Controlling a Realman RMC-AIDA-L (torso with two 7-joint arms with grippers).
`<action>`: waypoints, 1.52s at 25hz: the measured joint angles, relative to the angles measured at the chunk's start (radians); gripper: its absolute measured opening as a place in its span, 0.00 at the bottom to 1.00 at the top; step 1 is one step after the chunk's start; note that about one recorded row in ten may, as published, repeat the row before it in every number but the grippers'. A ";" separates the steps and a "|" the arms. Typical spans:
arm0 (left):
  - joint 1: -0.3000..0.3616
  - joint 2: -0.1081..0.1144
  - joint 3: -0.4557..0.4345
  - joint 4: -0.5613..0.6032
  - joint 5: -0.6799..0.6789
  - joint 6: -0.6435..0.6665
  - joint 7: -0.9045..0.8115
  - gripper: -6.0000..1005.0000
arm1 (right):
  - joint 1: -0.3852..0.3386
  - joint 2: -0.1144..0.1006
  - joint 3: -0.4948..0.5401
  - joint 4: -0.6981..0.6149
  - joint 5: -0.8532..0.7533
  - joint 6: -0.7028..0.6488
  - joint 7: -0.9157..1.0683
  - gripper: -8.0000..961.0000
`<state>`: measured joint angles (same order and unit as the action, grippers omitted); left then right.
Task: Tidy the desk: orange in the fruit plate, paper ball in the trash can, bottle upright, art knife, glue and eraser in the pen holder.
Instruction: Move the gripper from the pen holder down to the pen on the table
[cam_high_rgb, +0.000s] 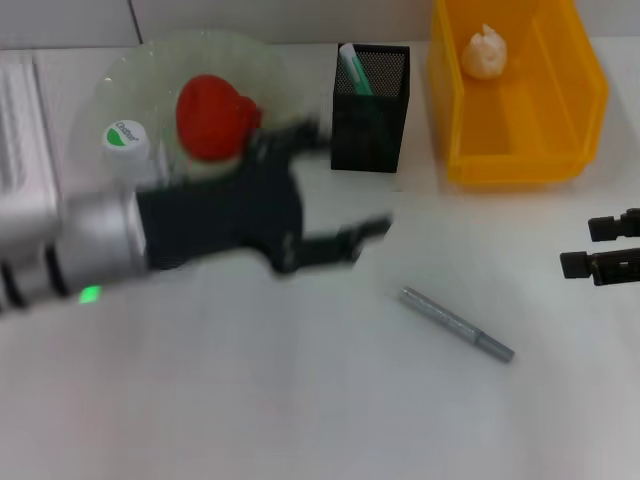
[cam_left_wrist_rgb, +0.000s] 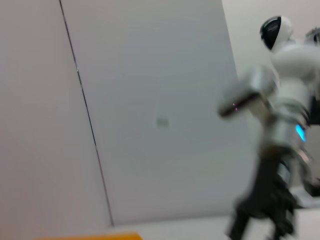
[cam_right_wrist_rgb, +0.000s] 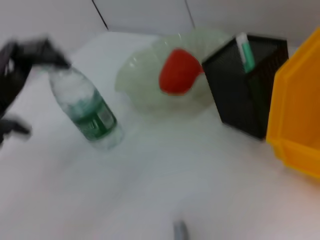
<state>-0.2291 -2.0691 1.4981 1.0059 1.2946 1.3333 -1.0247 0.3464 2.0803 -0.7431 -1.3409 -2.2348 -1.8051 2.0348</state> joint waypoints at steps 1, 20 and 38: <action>0.006 0.001 -0.001 -0.041 -0.001 0.019 0.023 0.79 | 0.012 0.000 -0.032 -0.036 -0.037 -0.006 0.045 0.87; 0.026 0.011 -0.151 -0.527 0.000 0.138 0.286 0.79 | 0.332 0.005 -0.755 -0.060 -0.338 0.094 0.520 0.87; 0.021 0.014 -0.151 -0.530 0.001 0.137 0.288 0.78 | 0.429 0.009 -0.917 0.159 -0.362 0.216 0.682 0.87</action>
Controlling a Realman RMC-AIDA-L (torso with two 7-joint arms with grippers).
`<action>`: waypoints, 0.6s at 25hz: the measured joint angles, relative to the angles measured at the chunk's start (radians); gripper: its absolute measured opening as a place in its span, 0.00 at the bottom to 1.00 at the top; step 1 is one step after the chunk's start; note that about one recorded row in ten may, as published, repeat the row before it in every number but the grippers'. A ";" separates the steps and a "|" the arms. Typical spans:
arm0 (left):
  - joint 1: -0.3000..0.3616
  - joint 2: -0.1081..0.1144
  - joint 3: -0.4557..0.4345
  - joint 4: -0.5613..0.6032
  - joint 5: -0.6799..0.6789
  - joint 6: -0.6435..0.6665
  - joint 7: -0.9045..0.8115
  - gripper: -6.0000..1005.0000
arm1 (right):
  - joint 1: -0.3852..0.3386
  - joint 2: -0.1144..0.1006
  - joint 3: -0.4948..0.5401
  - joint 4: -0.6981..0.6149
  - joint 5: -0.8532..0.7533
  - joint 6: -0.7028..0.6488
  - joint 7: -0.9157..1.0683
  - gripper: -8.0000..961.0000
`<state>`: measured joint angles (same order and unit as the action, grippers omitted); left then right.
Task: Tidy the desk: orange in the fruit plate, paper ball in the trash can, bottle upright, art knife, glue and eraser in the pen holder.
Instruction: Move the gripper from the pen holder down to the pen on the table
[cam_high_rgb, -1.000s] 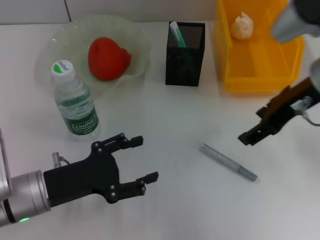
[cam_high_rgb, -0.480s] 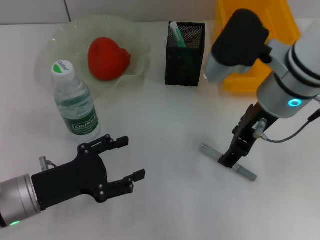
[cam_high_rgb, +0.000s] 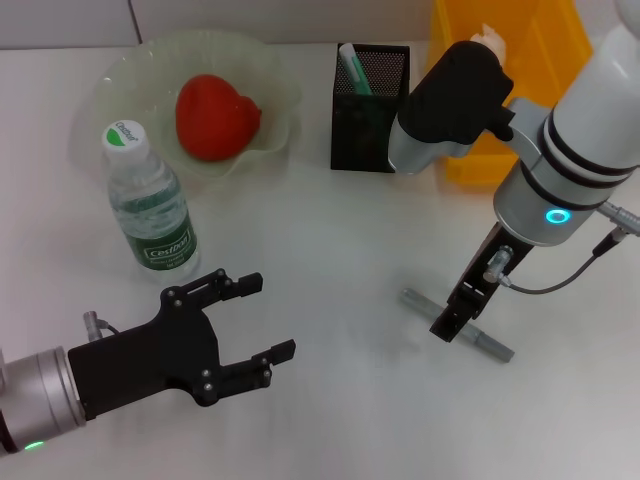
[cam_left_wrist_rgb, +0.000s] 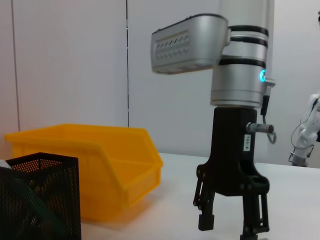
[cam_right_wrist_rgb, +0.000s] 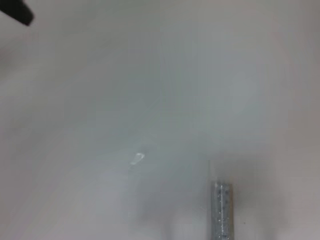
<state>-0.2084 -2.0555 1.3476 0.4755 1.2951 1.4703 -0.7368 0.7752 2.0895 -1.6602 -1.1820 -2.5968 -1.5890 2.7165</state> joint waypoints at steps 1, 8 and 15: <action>-0.001 0.000 0.000 0.000 0.000 0.000 0.000 0.78 | 0.005 0.000 0.000 0.014 0.000 0.007 0.005 0.87; -0.001 0.000 0.001 -0.006 0.001 0.000 0.000 0.78 | 0.010 0.000 -0.013 0.040 0.006 0.027 0.019 0.87; -0.002 -0.001 0.001 -0.008 0.001 0.000 0.000 0.79 | 0.030 0.001 -0.035 0.073 0.006 0.032 0.040 0.83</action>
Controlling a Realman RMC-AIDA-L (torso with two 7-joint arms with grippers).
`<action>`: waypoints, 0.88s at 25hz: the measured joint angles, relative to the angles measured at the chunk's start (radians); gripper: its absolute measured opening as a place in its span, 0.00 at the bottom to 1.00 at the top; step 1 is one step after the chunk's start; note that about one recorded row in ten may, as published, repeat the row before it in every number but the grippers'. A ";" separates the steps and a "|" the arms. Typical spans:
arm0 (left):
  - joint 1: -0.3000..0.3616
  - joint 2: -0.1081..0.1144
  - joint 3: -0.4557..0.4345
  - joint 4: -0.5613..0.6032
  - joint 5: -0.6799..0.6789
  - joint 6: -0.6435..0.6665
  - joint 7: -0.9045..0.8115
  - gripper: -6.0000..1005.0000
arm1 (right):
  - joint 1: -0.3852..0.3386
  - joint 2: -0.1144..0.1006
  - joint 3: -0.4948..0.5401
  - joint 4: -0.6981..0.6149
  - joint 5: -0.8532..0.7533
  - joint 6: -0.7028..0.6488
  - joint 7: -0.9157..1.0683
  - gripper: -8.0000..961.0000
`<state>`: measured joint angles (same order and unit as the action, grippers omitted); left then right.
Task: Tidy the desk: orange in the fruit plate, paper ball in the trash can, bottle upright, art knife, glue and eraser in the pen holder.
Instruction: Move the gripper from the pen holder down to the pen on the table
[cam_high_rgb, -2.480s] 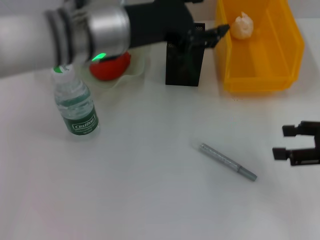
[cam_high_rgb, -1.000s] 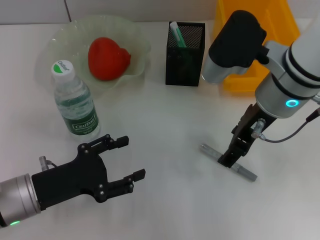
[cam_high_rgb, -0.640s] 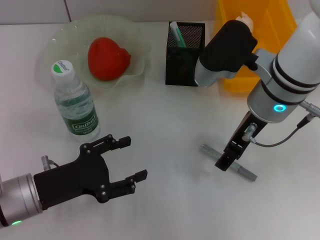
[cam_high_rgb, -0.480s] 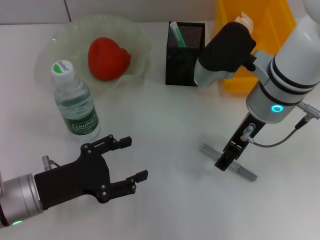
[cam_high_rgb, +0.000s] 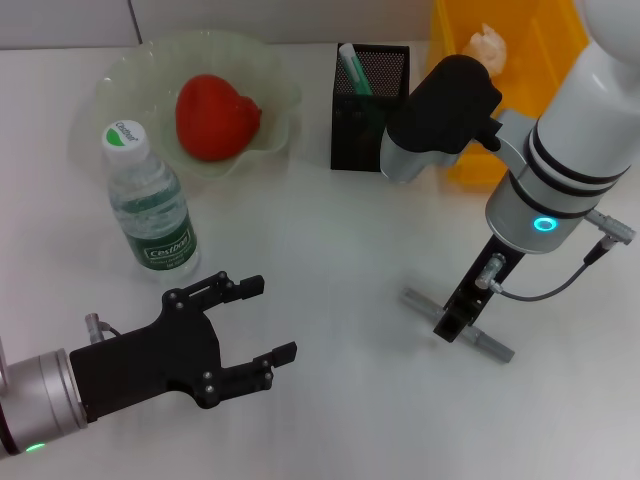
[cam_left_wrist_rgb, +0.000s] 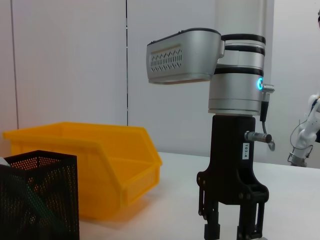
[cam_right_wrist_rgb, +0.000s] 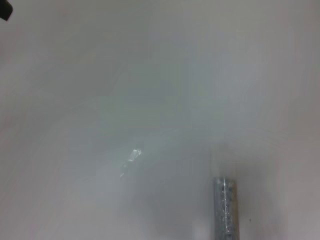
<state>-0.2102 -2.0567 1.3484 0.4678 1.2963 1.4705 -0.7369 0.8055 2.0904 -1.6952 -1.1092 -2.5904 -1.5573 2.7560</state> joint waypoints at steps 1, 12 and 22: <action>0.000 0.000 0.000 0.000 0.000 0.000 0.000 0.79 | 0.001 0.000 -0.003 0.002 0.000 0.001 0.001 0.80; 0.001 0.000 -0.003 -0.002 0.000 -0.001 0.000 0.79 | 0.006 0.002 -0.063 0.007 0.015 0.013 0.002 0.44; 0.000 -0.003 0.000 -0.002 0.000 -0.001 0.001 0.78 | 0.019 0.002 -0.067 0.046 0.015 0.024 0.002 0.28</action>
<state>-0.2105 -2.0595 1.3483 0.4659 1.2961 1.4694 -0.7358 0.8241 2.0924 -1.7625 -1.0635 -2.5752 -1.5336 2.7581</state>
